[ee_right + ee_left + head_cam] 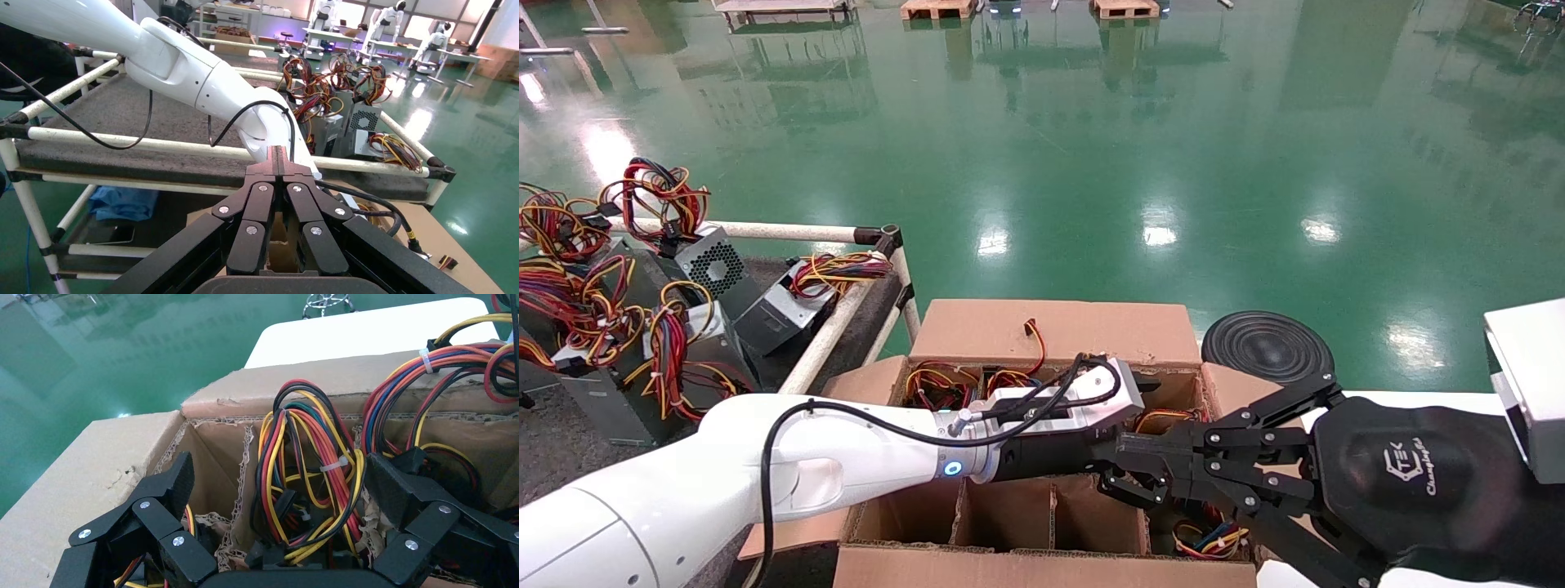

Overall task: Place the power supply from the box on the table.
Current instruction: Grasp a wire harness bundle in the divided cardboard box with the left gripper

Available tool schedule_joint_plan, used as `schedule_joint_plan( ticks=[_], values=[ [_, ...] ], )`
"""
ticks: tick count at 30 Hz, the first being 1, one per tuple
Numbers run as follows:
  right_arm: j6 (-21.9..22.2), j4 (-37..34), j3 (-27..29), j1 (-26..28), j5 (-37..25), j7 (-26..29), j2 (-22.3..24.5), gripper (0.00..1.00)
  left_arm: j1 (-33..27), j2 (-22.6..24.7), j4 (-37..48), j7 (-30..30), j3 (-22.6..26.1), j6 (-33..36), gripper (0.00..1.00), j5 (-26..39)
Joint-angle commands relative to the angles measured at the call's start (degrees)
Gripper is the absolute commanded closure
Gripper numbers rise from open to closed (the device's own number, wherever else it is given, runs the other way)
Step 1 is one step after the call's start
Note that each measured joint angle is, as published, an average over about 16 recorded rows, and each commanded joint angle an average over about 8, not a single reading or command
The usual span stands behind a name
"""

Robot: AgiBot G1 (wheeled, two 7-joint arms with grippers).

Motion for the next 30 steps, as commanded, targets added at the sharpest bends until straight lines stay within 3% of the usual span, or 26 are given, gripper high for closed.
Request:
schedule_joint_plan(
  ticks=[1,30],
  values=[
    [0.00,0.00,0.00,0.00,0.00,0.00,0.00,1.00,-0.06,0.21,0.43,0.30,0.02,0.25,1.00,-0.46],
    [0.00,0.00,0.00,0.00,0.00,0.00,0.00,1.00,-0.35,1.92,5.47,4.65,-1.15,5.57,1.00,-5.09]
  ],
)
